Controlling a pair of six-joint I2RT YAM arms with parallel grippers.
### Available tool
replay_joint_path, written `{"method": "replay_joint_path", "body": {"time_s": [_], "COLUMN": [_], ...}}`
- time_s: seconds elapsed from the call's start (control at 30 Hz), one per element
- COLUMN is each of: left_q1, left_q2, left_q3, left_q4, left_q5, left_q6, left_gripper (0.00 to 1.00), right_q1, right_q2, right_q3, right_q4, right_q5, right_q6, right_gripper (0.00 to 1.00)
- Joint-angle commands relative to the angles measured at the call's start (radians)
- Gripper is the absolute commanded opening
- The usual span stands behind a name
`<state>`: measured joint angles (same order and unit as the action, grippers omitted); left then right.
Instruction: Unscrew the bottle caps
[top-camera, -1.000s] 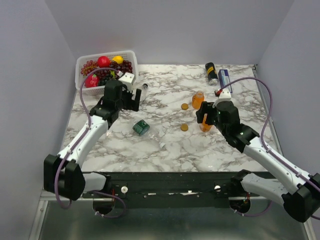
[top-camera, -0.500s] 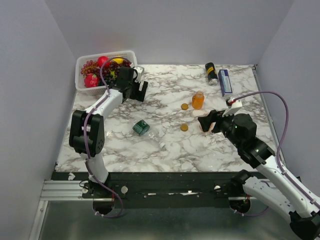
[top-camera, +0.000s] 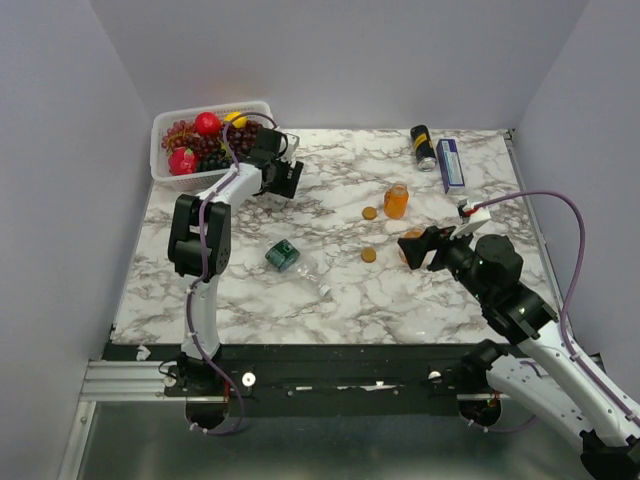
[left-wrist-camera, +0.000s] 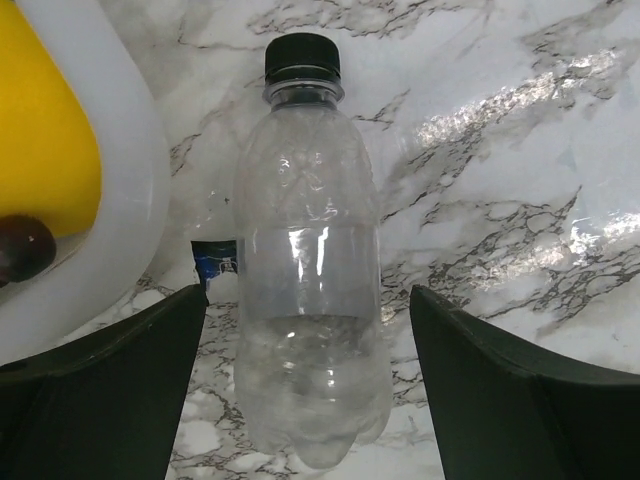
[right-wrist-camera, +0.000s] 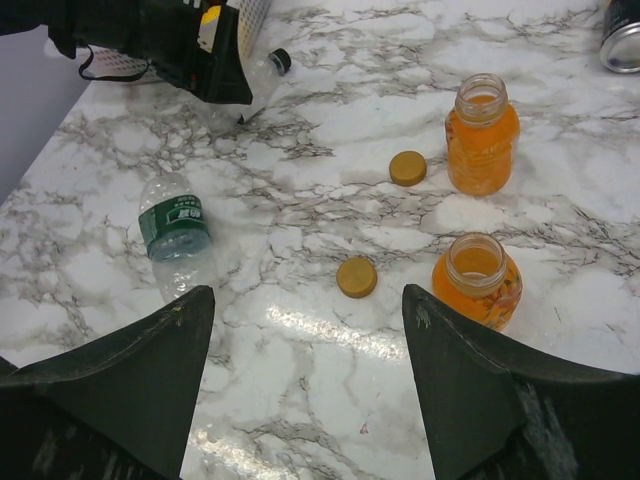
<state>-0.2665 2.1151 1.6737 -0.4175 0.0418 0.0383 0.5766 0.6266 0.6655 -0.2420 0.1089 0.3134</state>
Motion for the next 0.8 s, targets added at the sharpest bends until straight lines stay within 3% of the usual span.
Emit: {"method": "replay_joint_path", "body": {"time_s": [0.0,0.17,0.23,0.3,0.47,0.6,0.77], "left_q1": [-0.005,-0.019,-0.034,-0.043,-0.080,-0.128,-0.285], "left_q2": [0.049,0.045,0.042,0.011,-0.124,-0.332,-0.587], "left_q3": [0.043,0.014,0.003,-0.037,-0.164,-0.244,-0.414], "left_q4": [-0.056,-0.044,-0.046,-0.017,0.063,0.106,0.141], "left_q5": [-0.025,-0.063,-0.094,-0.114,-0.131,-0.148,-0.201], "left_q6": [-0.011,0.014,0.031,0.048,0.038,0.020,0.046], "left_gripper": [0.83,0.71,0.58,0.53,0.49,0.48,0.48], "right_q1": [-0.001,-0.001,-0.001,-0.001,-0.001,-0.001,-0.001], "right_q2": [-0.001,0.013,0.010,0.010,0.008,0.013,0.042], "right_q3": [-0.012,-0.014,-0.014,-0.015,-0.006,0.006,0.039], "right_q4": [-0.029,-0.028,-0.026,-0.026,-0.026,-0.007,0.039], "right_q5": [-0.021,-0.021,-0.025,-0.025,-0.035,-0.093,-0.199], "right_q6": [-0.010,-0.008,-0.011,-0.010,-0.002,0.027,0.134], "right_gripper": [0.83,0.83,0.83,0.83,0.83,0.83,0.83]}}
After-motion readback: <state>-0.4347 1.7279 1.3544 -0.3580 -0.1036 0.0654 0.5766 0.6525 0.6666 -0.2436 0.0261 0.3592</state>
